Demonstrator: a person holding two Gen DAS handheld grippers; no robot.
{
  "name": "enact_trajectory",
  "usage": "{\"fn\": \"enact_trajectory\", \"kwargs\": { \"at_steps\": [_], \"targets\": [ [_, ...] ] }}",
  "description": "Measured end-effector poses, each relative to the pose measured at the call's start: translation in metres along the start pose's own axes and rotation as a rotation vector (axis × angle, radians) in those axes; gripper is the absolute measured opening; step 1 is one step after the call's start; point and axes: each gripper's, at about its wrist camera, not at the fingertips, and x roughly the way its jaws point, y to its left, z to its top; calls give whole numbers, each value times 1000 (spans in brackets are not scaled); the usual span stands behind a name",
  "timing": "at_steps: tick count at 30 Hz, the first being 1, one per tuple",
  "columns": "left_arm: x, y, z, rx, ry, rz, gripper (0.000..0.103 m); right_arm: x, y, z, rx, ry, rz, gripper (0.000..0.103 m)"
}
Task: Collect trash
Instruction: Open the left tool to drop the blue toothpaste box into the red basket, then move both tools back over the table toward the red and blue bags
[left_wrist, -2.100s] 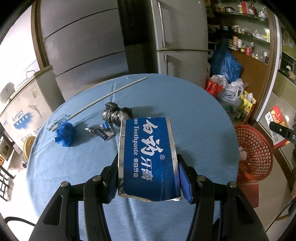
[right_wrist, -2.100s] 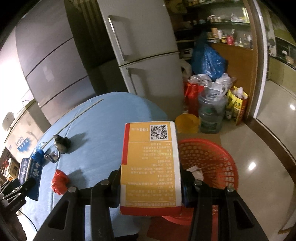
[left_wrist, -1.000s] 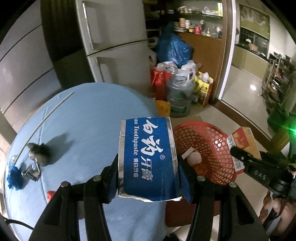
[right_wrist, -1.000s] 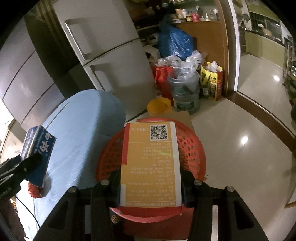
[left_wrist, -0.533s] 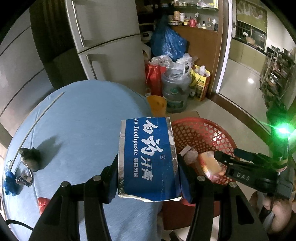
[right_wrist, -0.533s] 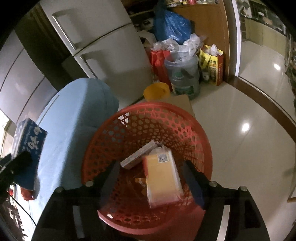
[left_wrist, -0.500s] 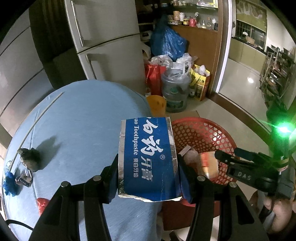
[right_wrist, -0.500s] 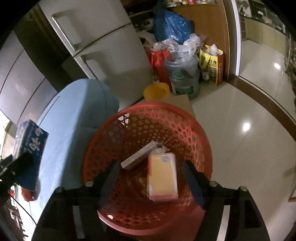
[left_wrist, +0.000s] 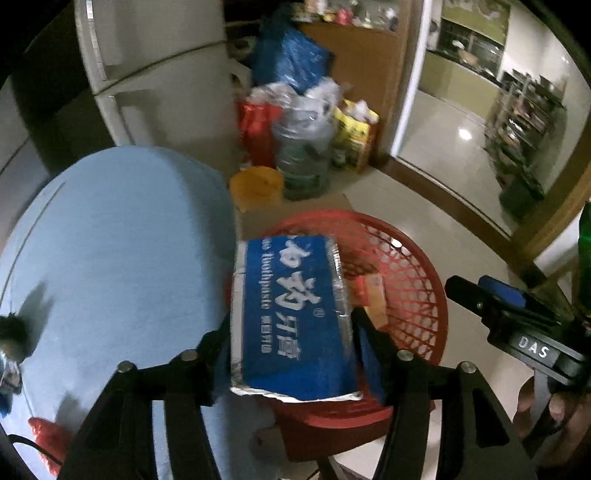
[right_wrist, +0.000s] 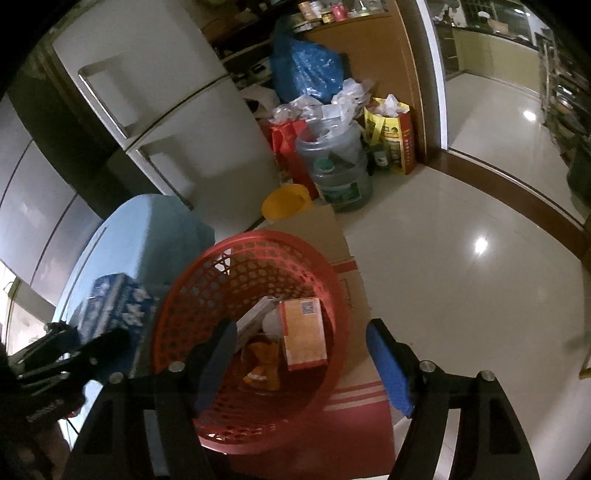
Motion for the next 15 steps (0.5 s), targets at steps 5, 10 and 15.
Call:
{"fn": "enact_trajectory", "kwargs": {
  "at_steps": [5,10,15],
  "targets": [
    [-1,4,0,-32,20,-25,73,-7,1,0,-5,-11,5,76],
    [-24,30,-9,-96,-9,-22,73,-9,6,-2,-13,-11,12,76],
    [-53,67,-28,-196,-60,-17,73,-10,25,-7,-46,-7,33,76]
  ]
}}
